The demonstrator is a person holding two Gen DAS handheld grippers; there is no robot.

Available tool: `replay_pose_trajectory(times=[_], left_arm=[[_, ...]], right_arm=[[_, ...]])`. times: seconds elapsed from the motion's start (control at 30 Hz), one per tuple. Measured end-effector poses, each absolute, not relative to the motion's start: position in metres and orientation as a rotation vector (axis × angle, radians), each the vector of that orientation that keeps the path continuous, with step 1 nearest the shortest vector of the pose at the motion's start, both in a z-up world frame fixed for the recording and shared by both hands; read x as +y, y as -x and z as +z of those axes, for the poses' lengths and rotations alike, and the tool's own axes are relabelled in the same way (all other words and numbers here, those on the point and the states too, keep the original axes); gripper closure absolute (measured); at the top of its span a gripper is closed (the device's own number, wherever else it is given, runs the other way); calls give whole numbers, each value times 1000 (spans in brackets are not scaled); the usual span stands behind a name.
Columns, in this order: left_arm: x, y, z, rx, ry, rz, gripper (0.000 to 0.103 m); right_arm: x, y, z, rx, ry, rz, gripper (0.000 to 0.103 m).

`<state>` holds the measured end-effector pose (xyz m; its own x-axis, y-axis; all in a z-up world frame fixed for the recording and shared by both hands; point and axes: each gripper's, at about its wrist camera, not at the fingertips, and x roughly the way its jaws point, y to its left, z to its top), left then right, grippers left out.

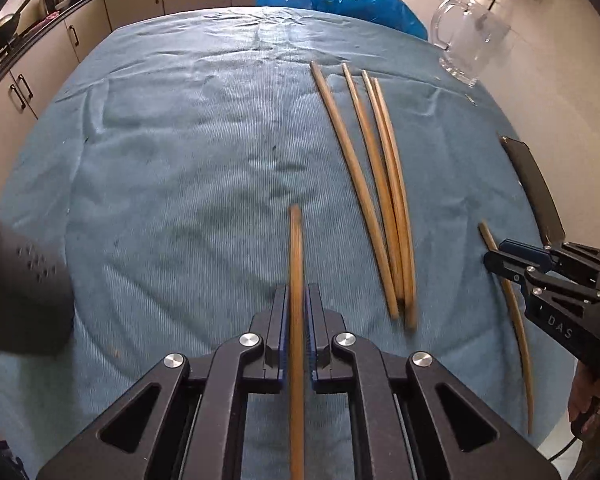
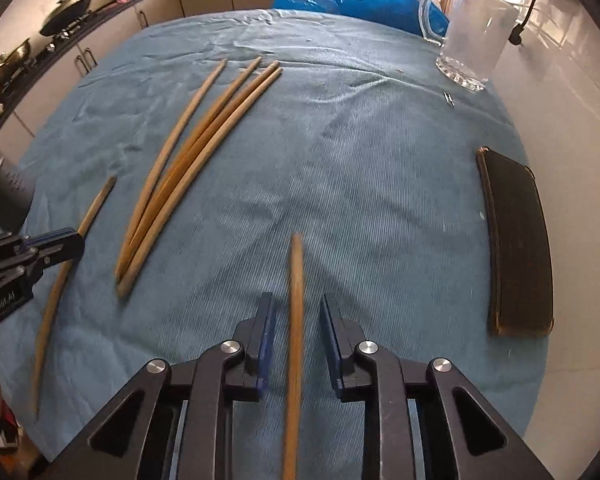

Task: Organize utensils
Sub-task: 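Grasp another wooden chopstick with the left gripper, then carry the chopstick to the black holder and open the left gripper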

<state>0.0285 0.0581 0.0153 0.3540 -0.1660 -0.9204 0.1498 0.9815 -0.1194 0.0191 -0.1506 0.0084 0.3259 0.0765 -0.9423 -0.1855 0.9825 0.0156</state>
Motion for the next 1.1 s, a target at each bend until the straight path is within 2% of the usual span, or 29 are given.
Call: replay_pose_trajectory(times=[0.27, 0.43, 0.57, 1.1], left_arm=[[43, -53, 16, 1213, -68, -209, 95], [46, -58, 15, 1215, -56, -230, 96], [59, -43, 22, 1167, -16, -218, 97], [109, 77, 133, 795, 138, -289, 97]], right_arm=[[-138, -43, 8, 1310, 157, 137, 83], [-132, -39, 8, 1293, 164, 143, 95], [-132, -31, 10, 1257, 138, 148, 96], [-144, 72, 129, 807, -19, 221, 96]])
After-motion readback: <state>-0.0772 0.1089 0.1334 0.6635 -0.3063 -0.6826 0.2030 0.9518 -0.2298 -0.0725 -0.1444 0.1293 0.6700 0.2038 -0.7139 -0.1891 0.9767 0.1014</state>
